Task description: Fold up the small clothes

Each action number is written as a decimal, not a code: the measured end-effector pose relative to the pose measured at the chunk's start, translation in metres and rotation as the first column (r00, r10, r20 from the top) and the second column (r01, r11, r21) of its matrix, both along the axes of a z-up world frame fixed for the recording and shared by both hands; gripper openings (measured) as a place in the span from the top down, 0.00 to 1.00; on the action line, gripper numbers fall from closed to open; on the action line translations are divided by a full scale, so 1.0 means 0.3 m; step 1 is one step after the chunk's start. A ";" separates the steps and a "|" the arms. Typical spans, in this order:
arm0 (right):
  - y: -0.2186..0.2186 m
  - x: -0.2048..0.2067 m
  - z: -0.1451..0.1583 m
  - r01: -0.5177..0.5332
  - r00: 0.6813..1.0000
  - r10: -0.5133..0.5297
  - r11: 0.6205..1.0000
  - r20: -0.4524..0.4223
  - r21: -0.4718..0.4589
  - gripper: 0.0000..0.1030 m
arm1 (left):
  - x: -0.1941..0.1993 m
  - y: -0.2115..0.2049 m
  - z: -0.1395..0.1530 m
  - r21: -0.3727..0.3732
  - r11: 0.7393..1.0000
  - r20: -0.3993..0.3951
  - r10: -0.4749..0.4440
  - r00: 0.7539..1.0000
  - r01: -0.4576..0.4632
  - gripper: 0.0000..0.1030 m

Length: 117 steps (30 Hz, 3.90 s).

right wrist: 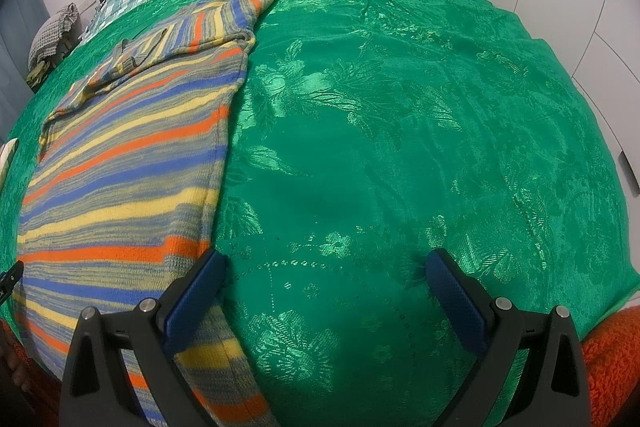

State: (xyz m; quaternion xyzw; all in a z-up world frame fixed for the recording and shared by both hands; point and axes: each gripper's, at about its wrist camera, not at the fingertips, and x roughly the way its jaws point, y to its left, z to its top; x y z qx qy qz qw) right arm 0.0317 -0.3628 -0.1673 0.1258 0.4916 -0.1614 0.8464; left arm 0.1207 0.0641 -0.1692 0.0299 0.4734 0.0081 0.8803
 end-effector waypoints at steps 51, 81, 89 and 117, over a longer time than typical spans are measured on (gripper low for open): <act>-0.339 0.843 0.188 -0.274 0.959 0.230 0.908 0.168 0.317 0.44 | 0.727 -0.106 0.088 -0.492 0.870 -0.186 -0.147 0.971 0.038 0.16; 0.049 0.111 0.109 -0.268 0.946 0.289 0.951 0.144 -0.152 0.25 | 0.127 -0.469 -0.005 0.015 0.964 0.043 -0.265 0.963 0.265 0.04; 0.032 0.125 -0.003 -0.226 0.971 0.233 0.967 0.057 -0.119 0.04 | 0.059 -0.434 -0.043 0.025 0.963 0.102 -0.268 0.958 0.267 0.01; 0.053 0.148 -0.040 -0.224 0.973 0.229 0.967 0.032 -0.122 0.00 | 0.043 -0.434 -0.057 0.034 0.964 0.130 -0.266 0.955 0.264 0.01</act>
